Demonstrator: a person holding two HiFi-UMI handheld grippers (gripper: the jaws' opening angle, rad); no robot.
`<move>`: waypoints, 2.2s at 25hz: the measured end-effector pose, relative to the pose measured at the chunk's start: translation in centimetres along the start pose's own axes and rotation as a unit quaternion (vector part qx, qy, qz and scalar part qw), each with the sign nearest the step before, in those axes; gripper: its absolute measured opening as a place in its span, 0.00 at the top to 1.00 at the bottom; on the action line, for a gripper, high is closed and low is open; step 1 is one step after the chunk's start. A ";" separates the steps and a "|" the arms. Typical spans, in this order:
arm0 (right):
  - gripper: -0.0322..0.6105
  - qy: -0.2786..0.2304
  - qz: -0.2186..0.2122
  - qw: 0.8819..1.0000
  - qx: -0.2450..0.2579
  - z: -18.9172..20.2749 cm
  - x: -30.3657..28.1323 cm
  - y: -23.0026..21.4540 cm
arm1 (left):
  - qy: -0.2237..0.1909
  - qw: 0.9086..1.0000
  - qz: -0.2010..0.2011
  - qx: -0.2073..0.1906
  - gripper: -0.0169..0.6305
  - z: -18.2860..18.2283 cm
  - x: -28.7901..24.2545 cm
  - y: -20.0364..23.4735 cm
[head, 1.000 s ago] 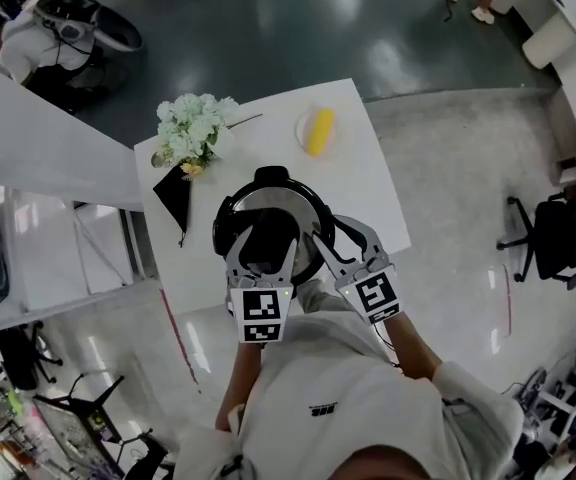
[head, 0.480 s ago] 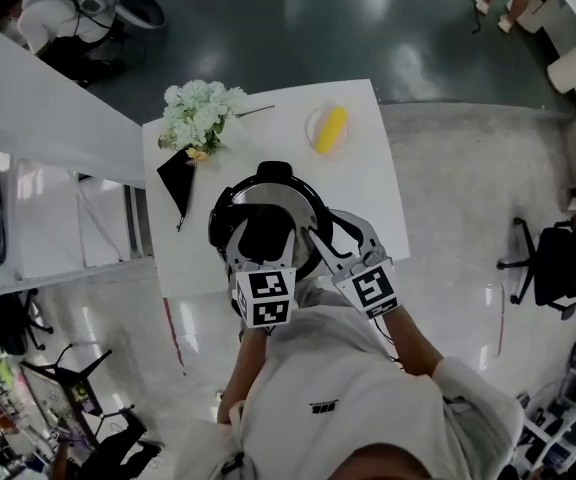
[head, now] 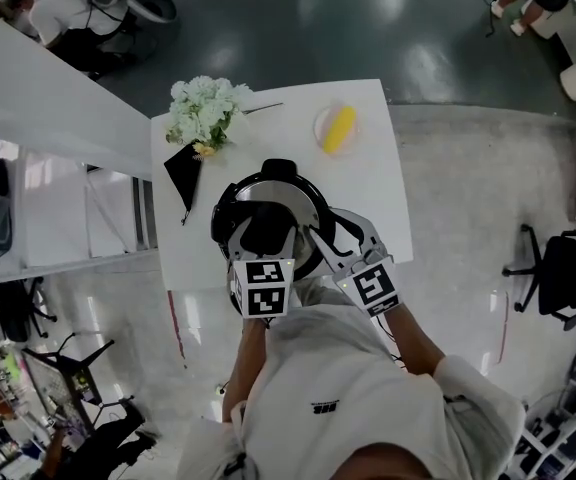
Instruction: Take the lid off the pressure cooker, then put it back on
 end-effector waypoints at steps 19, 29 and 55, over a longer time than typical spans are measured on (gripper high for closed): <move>0.71 0.006 0.046 0.999 -0.007 0.7 0.6 0.4 | 0.005 0.994 0.080 -0.075 0.50 -0.2 0.2 0.2; 0.71 0.021 0.093 0.995 -0.012 -0.1 -0.3 1.5 | 0.005 0.976 0.157 -0.148 0.51 0.0 0.2 0.2; 0.71 0.016 0.179 0.983 -0.024 -1.4 -0.3 2.9 | -0.014 0.971 0.176 -0.162 0.51 -0.7 1.3 0.3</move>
Point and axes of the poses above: the fingertips, and each gripper's own axes: x backward along the fingers, y to its left, z out of its underside, the point moved 3 cm from there along x, backward along the fingers, and after that the axes turned 1 degree about z, right-handed, at the moved point
